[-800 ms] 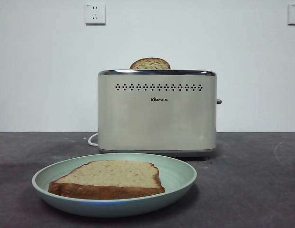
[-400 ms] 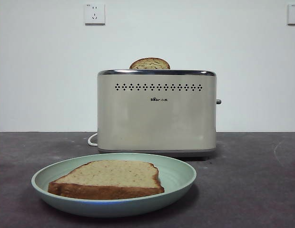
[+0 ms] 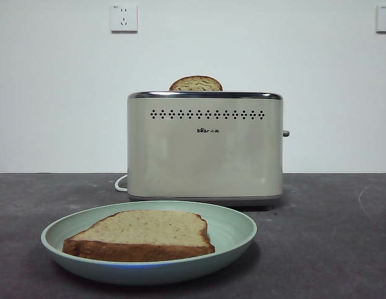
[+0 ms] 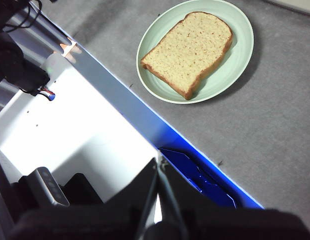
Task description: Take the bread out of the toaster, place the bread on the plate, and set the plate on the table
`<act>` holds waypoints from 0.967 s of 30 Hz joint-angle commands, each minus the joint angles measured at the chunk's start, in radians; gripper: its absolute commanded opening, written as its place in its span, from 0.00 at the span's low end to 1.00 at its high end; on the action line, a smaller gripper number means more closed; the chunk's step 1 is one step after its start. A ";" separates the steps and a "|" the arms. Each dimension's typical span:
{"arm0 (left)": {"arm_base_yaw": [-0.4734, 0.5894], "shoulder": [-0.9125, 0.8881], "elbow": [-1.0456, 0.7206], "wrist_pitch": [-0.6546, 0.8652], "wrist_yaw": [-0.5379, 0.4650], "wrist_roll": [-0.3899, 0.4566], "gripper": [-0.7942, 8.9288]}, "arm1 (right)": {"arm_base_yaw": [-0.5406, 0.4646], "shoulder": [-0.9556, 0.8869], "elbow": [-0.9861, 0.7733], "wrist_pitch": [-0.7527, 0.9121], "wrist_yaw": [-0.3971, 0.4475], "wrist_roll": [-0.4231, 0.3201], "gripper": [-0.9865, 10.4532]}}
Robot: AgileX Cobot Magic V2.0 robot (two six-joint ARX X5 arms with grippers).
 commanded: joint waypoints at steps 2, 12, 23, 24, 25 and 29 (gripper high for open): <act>0.004 -0.004 -0.012 -0.109 -0.006 -0.026 0.08 | 0.001 -0.003 -0.001 0.005 0.003 -0.004 0.09; 0.004 -0.004 -0.012 -0.093 -0.011 -0.075 0.08 | 0.001 -0.003 -0.001 0.005 0.005 -0.004 0.09; 0.004 -0.004 -0.012 -0.093 -0.011 -0.075 0.08 | 0.001 -0.003 -0.001 0.005 0.005 -0.004 0.09; 0.004 -0.004 -0.012 -0.093 -0.011 -0.075 0.08 | 0.001 -0.003 -0.001 0.005 0.005 -0.004 0.09; 0.004 -0.004 -0.012 -0.093 -0.011 -0.075 0.08 | 0.001 -0.003 -0.001 0.005 0.005 -0.004 0.09; 0.004 -0.004 -0.012 -0.093 -0.011 -0.075 0.08 | 0.001 -0.003 -0.001 0.005 0.005 -0.004 0.09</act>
